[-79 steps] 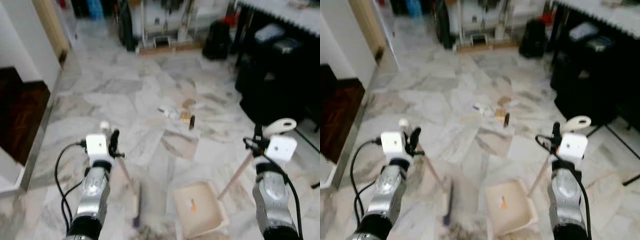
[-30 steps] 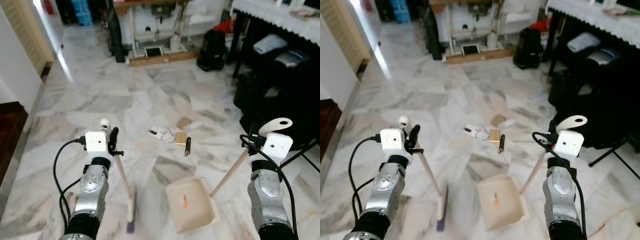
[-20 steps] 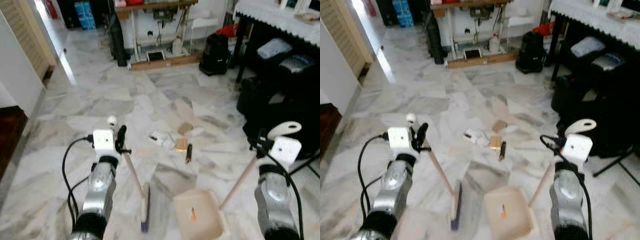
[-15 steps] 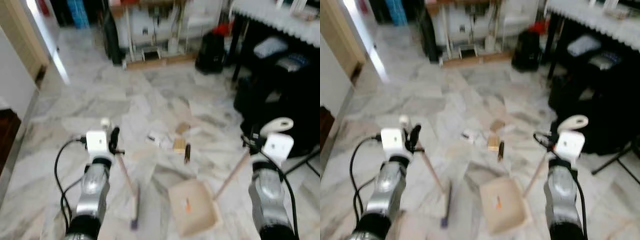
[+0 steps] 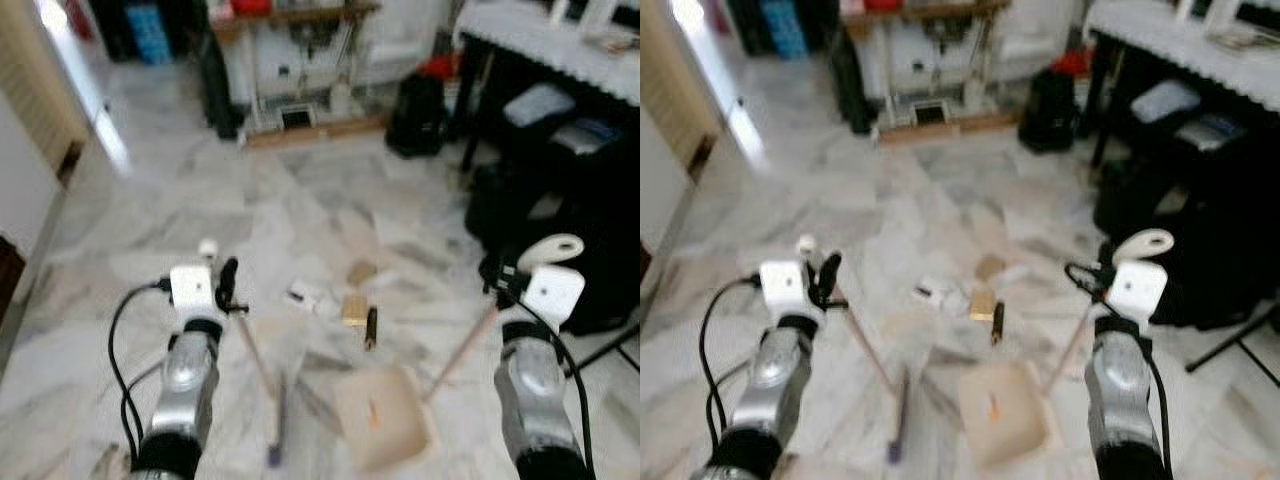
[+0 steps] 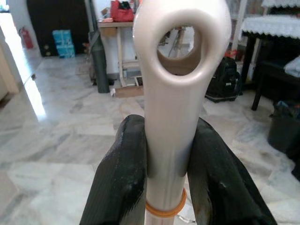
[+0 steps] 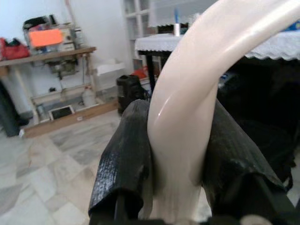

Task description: Sweep floor

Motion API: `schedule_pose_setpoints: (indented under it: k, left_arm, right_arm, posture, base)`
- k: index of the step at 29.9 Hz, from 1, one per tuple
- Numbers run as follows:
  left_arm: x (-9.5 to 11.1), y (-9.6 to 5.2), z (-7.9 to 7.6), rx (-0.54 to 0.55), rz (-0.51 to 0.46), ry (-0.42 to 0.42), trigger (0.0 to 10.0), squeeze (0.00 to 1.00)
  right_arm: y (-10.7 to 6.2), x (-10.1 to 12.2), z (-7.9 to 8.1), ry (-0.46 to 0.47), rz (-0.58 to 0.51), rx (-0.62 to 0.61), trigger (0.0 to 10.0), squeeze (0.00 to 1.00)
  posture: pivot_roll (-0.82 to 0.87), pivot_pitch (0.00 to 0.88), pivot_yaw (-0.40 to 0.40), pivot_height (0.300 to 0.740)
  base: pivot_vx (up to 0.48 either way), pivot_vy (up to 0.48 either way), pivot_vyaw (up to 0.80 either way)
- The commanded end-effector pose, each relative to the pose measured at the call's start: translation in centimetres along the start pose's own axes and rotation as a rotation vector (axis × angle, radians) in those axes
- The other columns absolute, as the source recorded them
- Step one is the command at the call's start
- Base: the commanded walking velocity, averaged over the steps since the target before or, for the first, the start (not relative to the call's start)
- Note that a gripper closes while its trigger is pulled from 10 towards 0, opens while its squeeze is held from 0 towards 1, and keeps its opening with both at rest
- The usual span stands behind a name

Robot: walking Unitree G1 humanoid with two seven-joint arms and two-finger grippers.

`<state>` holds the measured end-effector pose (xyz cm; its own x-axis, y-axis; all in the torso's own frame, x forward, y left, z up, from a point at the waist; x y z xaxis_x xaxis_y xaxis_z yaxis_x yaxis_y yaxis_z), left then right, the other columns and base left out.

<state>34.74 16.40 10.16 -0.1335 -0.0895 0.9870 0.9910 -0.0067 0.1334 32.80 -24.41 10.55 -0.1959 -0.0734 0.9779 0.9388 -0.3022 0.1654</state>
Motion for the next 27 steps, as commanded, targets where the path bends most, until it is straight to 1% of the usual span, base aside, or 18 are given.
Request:
schedule_pose_setpoints:
  k: [1,21,24,25,27]
  left_arm:
    - [1.04,0.46,-0.65,-0.012,-0.04,-0.016,10.0,0.0]
    - [1.03,0.45,-0.51,-0.01,-0.04,-0.015,10.0,0.0]
    - [1.07,0.47,-0.53,-0.011,-0.041,-0.015,10.0,0.0]
    - [1.08,0.48,-0.54,-0.012,-0.042,-0.014,10.0,0.0]
    - [1.07,0.48,-0.54,-0.011,-0.041,-0.015,10.0,0.0]
  right_arm:
    - [0.24,0.68,-0.23,-0.022,-0.028,0.001,10.0,0.0]
    - [0.31,0.62,-0.28,-0.011,-0.02,-0.005,10.0,0.0]
    - [0.33,0.61,-0.29,-0.004,-0.02,-0.008,10.0,0.0]
    - [0.35,0.67,-0.25,-0.016,-0.024,-0.002,10.0,0.0]
    - [0.33,0.75,-0.22,-0.016,-0.031,0.0,10.0,0.0]
  posture:
    - [-0.17,0.0,0.051,0.74]
    - [-0.17,0.0,0.05,0.74]
    - [-0.17,0.0,0.05,0.74]
    - [-0.17,0.0,0.05,0.74]
    - [-0.17,0.0,0.051,0.74]
  base:
    - [0.345,0.0,0.0]
    - [0.343,0.0,0.0]
    - [0.346,0.0,-0.7]
    - [0.345,0.0,-0.8]
    - [0.345,0.0,-0.23]
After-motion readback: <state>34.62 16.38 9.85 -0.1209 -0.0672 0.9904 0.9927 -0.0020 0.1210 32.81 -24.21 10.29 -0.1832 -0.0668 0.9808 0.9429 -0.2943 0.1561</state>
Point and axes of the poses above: a point about 5 cm out from each wrist's last joint towards the gripper, its own y axis pointing out of the wrist towards the gripper, its own x axis along the axis of the wrist's last joint, z = x × y, the point moved 3 cm from there along y, pointing out of the wrist towards the gripper, and after that the axes turned 7 degrees about y, right-handed, at the moved point
